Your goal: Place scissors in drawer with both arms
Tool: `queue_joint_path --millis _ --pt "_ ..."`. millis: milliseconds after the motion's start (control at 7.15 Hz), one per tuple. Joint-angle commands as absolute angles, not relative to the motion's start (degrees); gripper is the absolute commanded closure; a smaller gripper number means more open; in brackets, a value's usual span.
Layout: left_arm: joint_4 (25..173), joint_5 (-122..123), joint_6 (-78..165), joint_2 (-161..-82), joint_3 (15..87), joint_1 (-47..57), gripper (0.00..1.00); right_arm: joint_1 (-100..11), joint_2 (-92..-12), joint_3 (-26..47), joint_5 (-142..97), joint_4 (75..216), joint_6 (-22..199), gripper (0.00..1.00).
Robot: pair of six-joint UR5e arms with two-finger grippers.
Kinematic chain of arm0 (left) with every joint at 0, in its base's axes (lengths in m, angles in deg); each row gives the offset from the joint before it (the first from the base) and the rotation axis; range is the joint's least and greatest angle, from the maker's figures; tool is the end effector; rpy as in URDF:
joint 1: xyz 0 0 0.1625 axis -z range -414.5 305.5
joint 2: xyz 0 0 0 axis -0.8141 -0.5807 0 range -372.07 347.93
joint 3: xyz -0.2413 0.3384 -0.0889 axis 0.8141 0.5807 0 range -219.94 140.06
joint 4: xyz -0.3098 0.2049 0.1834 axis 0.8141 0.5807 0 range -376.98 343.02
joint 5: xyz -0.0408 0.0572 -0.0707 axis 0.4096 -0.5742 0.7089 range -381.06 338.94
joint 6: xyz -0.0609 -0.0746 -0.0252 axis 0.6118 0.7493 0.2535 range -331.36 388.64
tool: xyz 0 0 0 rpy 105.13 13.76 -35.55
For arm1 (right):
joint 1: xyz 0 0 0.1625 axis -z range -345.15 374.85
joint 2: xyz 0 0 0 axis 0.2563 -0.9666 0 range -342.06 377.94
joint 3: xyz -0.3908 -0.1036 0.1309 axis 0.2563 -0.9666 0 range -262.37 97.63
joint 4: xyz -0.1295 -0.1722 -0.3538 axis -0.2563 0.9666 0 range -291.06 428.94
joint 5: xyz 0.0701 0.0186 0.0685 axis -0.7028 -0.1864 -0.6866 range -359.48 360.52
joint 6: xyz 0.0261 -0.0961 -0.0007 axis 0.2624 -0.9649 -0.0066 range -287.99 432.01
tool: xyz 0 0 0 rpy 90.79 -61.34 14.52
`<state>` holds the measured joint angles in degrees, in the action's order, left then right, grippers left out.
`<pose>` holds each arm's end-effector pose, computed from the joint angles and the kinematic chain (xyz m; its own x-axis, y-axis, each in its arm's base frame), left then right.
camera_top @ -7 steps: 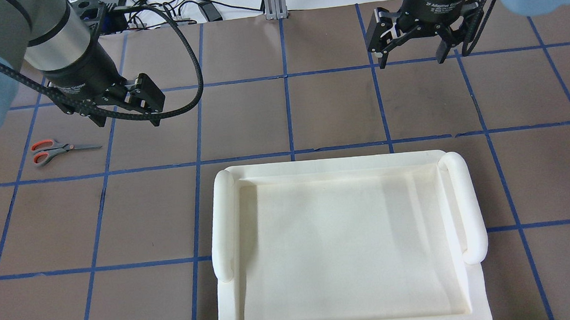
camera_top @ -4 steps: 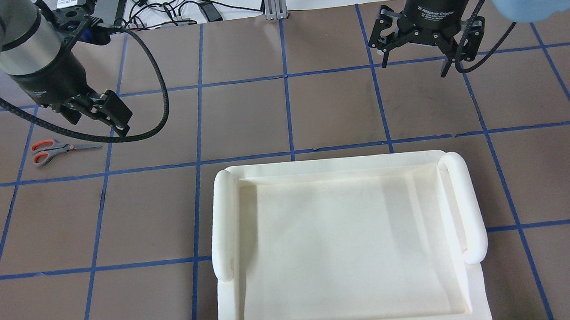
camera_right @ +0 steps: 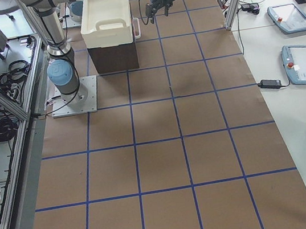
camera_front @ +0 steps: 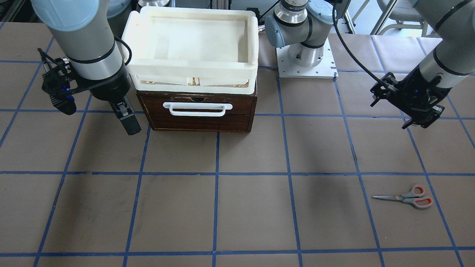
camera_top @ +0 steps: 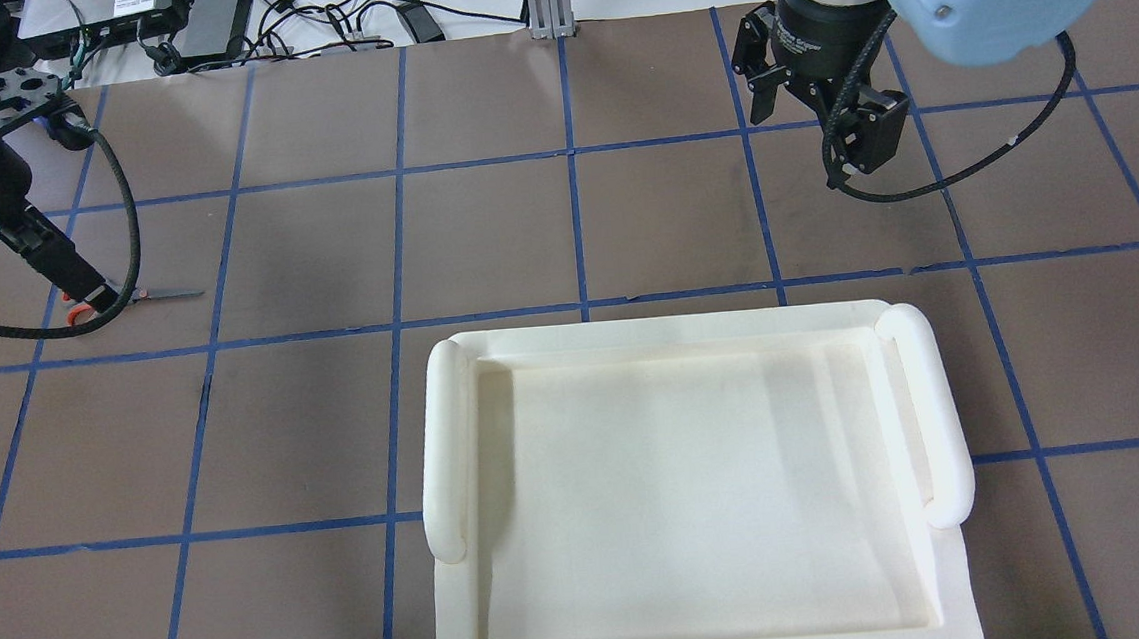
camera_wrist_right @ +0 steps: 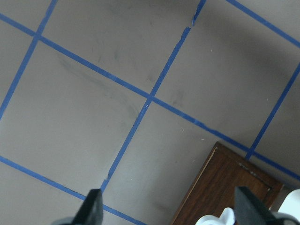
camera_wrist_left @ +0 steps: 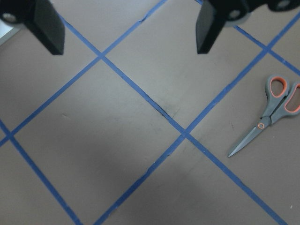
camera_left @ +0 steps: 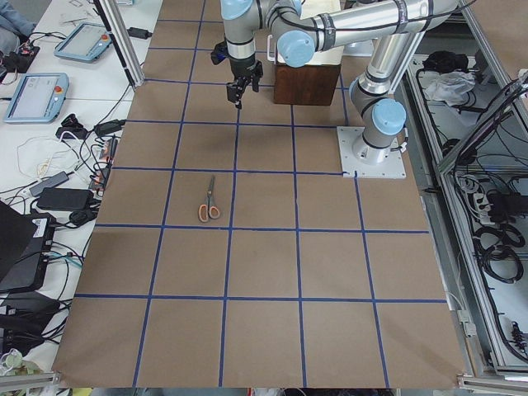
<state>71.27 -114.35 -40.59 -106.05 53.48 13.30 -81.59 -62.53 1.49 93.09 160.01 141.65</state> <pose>0.0739 -0.5183 0.4273 -0.6801 0.7296 0.0719 0.7330 0.6745 0.0883 0.1905 -0.5396 0.4550 -0.4505 0.8912 0.0533 0.8914 0.4523 -0.0279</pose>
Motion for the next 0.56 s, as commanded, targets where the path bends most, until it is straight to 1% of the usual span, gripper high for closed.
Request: queue_joint_path --millis 0,140,280,420 --pt "70.3 -114.4 -55.4 -109.6 53.4 8.3 0.00 -86.2 -58.5 1.0 93.0 161.1 156.9 0.00" --pt "68.0 -115.4 -58.9 -111.3 53.4 6.4 0.00 -88.1 -57.0 1.0 92.9 162.3 161.2 0.00" --pt "57.0 -116.4 -68.8 -115.1 53.7 5.3 0.00 -89.9 -55.5 1.0 92.9 162.5 164.7 0.00" --pt "49.4 -116.2 -72.1 -118.7 54.3 4.9 0.00 -91.7 -53.9 1.0 92.4 162.5 168.1 0.00"
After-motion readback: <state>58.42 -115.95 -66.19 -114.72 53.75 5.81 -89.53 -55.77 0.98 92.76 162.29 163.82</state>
